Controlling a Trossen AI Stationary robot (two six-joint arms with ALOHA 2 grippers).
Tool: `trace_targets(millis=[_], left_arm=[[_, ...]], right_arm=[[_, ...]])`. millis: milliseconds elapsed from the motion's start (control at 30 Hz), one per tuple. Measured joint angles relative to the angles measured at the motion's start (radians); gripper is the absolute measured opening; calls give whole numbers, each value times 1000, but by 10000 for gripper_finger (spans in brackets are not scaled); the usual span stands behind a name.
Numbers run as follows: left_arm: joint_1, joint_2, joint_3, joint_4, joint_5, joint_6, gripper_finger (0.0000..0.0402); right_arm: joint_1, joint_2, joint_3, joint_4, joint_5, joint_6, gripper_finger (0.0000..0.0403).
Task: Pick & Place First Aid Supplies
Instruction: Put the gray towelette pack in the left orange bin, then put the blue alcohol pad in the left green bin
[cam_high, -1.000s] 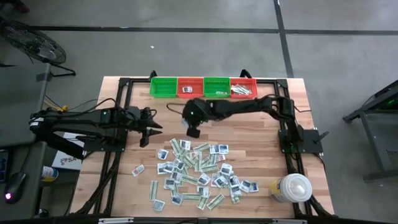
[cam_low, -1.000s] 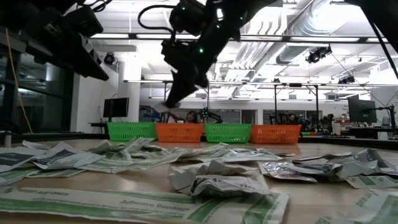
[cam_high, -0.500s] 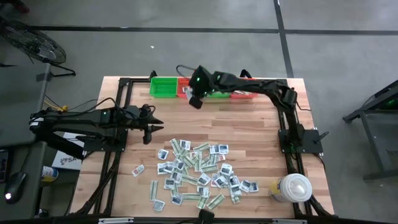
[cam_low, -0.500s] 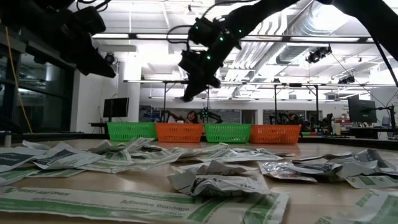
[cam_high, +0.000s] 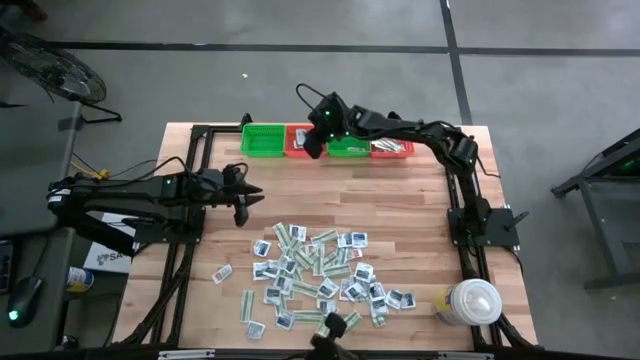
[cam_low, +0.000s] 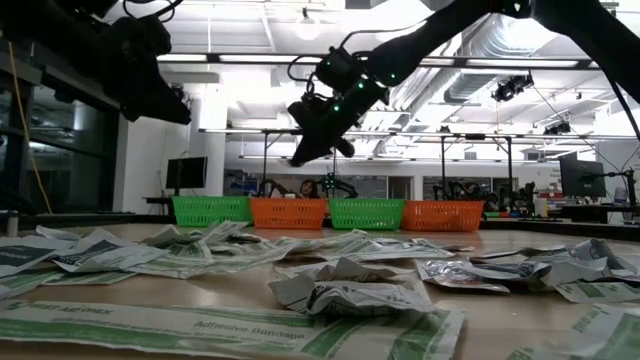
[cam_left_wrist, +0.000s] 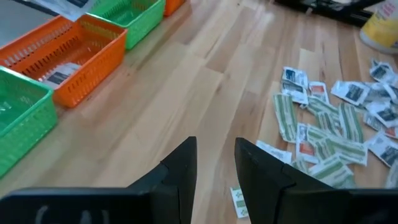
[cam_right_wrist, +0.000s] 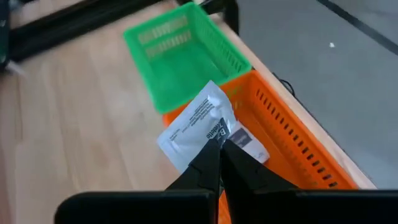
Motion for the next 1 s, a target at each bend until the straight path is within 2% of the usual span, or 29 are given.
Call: trace_targets(millis=[233,567,733,1000], left_arm=[[0,0,0,1,-11,-54,108],[0,0,0,0,-37,-98,108],[0,0,0,4,-39,-102,108],[0,0,0,7,-39,-105,108]], right_arm=[[-22,20,-23,26,-28,128,0],[-38,21,-23,15,-30,146,11],[-38,21,-23,14,-39,146,44],[-38,21,-23,14,-53,145,131]])
